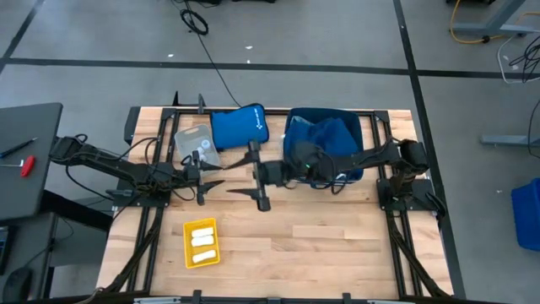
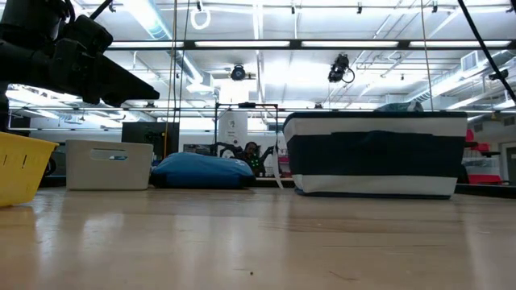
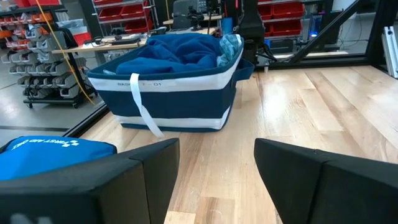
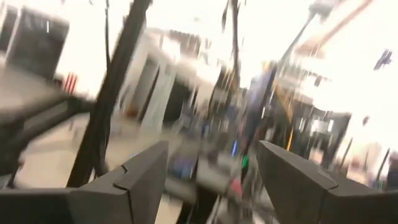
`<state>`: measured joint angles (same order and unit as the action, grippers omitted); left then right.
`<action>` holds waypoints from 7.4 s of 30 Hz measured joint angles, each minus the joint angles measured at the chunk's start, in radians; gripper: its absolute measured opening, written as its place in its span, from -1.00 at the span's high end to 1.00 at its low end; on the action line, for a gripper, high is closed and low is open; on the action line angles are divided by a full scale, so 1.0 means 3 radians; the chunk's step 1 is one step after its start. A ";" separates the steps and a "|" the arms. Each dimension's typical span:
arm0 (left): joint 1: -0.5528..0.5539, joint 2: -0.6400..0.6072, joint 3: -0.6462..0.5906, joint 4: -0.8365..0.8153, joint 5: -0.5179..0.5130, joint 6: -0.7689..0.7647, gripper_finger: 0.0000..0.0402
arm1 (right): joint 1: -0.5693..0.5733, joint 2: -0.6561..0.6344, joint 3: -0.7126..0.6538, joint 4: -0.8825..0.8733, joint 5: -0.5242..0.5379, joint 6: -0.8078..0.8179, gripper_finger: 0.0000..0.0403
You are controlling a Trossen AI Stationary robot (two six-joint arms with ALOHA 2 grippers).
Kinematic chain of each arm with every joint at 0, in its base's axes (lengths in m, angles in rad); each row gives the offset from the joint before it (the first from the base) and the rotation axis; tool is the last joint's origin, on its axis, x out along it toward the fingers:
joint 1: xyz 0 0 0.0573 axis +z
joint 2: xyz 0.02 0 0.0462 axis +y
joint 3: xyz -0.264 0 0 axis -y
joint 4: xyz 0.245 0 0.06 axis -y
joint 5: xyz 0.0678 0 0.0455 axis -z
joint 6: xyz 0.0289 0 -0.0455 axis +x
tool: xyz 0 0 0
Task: Pick & place medical supplies in basket/bin
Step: Return to Home Position
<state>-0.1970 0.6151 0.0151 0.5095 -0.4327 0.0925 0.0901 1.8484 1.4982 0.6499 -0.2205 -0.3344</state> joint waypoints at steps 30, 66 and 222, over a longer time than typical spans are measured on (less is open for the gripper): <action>0.0001 0.0000 0.0000 -0.0005 0.0040 -0.0001 -0.06 | 0.0898 0.0004 -0.1776 0.1948 0.1425 -0.0476 -0.27; 0.0001 -0.0001 0.0000 0.0090 0.0222 0.0009 -0.06 | 0.1993 -0.2604 -0.4827 0.2066 0.2309 0.0157 -0.27; -0.0516 -0.2051 -0.0020 -0.1226 0.0310 0.0514 0.10 | 0.0821 -0.5703 -0.4964 -0.2063 0.1334 0.0839 0.23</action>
<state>-0.3518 -0.0002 0.0090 0.1417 -0.3397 0.2466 0.3363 0.1375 0.0090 0.0311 0.1797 -0.0826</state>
